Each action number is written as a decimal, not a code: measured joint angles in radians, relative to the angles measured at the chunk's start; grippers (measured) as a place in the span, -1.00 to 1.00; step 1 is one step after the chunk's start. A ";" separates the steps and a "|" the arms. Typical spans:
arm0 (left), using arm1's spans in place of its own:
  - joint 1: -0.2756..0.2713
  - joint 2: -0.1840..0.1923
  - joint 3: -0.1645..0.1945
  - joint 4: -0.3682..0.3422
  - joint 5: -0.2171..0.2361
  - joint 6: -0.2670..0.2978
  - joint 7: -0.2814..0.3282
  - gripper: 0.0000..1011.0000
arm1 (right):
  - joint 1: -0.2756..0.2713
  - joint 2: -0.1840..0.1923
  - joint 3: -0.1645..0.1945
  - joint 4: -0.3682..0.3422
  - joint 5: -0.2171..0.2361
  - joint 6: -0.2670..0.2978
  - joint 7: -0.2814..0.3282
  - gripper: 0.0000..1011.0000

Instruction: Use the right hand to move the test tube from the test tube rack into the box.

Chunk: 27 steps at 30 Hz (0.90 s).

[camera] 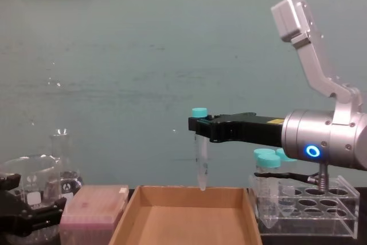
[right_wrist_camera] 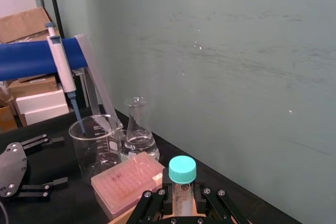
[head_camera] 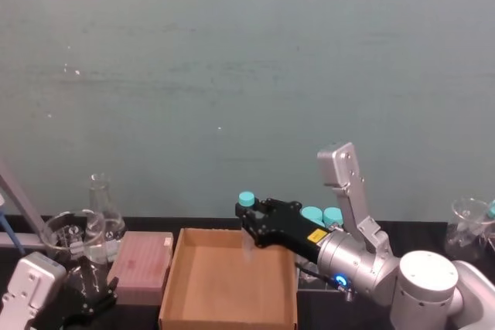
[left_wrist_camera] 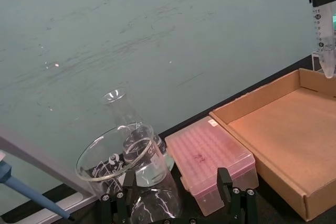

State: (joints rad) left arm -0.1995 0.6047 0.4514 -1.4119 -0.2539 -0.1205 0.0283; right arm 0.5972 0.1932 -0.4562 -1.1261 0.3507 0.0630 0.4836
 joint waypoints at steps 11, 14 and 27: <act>0.000 0.000 0.000 0.000 0.000 0.000 0.000 0.98 | -0.002 0.004 0.004 -0.006 -0.001 -0.001 0.000 -0.38; 0.000 0.000 0.000 0.000 0.000 0.000 0.000 0.98 | -0.003 0.005 0.004 -0.007 -0.001 -0.001 0.000 -0.23; 0.000 0.000 0.000 0.000 0.000 0.000 0.000 0.98 | -0.005 0.006 0.006 -0.010 -0.001 -0.001 0.000 0.57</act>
State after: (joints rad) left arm -0.1995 0.6047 0.4514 -1.4119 -0.2539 -0.1205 0.0283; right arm 0.5925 0.1995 -0.4503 -1.1361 0.3501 0.0619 0.4833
